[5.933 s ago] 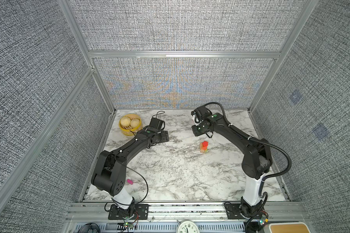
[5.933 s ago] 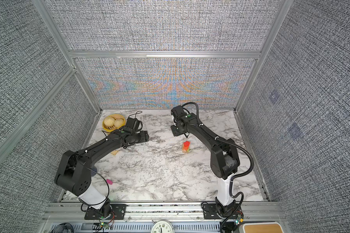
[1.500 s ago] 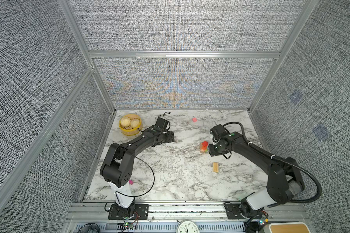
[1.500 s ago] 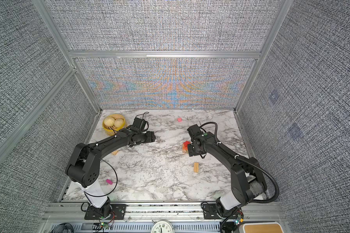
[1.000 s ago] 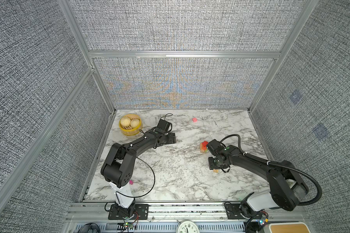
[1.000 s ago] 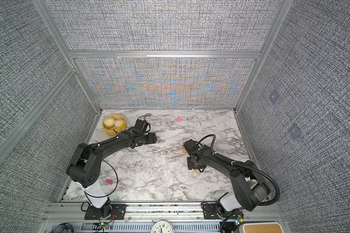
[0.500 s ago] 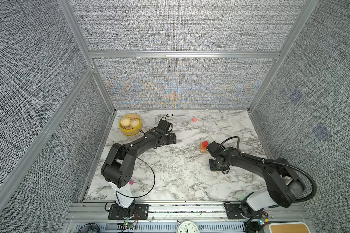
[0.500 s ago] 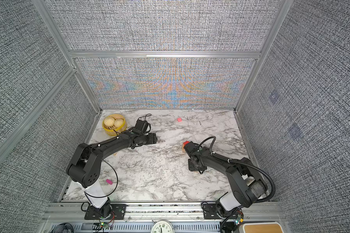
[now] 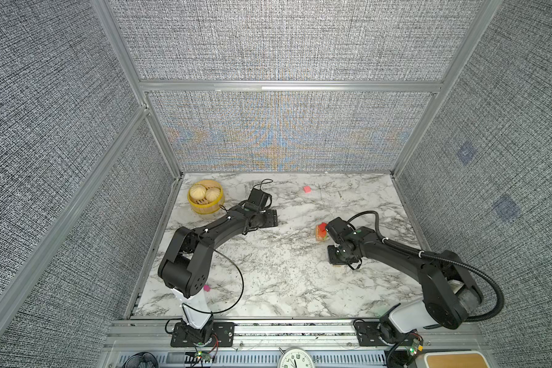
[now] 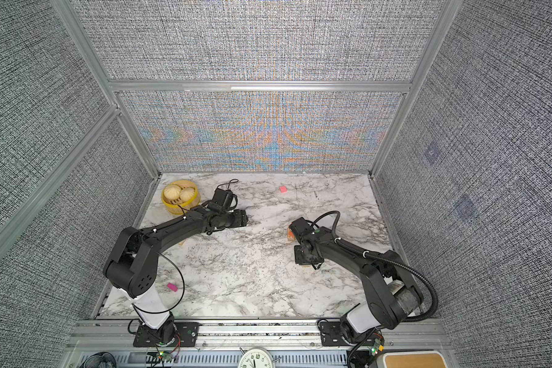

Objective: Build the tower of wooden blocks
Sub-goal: 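Carry the plain wooden block with the right gripper over the stack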

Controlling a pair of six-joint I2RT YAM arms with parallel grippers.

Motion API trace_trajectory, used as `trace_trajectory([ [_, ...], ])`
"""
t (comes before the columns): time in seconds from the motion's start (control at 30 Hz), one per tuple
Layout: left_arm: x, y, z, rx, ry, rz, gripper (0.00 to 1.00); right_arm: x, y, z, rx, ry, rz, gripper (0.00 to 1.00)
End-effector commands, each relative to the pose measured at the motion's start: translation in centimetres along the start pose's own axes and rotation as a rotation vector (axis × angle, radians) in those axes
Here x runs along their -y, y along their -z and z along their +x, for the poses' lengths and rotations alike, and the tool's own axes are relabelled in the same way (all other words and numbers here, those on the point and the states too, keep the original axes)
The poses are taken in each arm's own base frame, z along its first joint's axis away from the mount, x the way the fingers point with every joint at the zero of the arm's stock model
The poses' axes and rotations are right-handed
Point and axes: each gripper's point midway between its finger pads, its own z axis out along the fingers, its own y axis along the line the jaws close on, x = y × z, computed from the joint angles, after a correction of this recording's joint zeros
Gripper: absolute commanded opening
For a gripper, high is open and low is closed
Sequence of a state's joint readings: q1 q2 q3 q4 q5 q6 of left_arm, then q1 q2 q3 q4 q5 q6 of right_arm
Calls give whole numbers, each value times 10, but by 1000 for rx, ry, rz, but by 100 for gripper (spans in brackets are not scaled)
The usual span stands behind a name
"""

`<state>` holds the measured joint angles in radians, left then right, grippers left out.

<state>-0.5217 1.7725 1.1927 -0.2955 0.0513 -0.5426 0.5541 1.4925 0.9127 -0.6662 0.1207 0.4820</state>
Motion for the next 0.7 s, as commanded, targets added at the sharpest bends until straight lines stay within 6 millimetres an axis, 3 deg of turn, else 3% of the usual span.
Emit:
trace_trajectory([
  [0.0, 2, 3, -6, 13, -10, -4, 79, -2, 14, -10, -4, 49, -7, 22],
  [0.13, 4, 1, -8, 9, -7, -1, 79, -10, 34, -47, 37, 75, -33, 22],
  [0.33, 6, -5, -12, 3, -6, -3, 79, -15, 44, -91, 52, 83, -58, 22],
  [0.5, 6, -9, -14, -1, -11, -11, 79, -23, 41, -115, 47, 102, -64, 22],
  [0.67, 5, -12, -14, -5, -18, -19, 79, -27, 33, -124, 24, 120, -55, 22],
])
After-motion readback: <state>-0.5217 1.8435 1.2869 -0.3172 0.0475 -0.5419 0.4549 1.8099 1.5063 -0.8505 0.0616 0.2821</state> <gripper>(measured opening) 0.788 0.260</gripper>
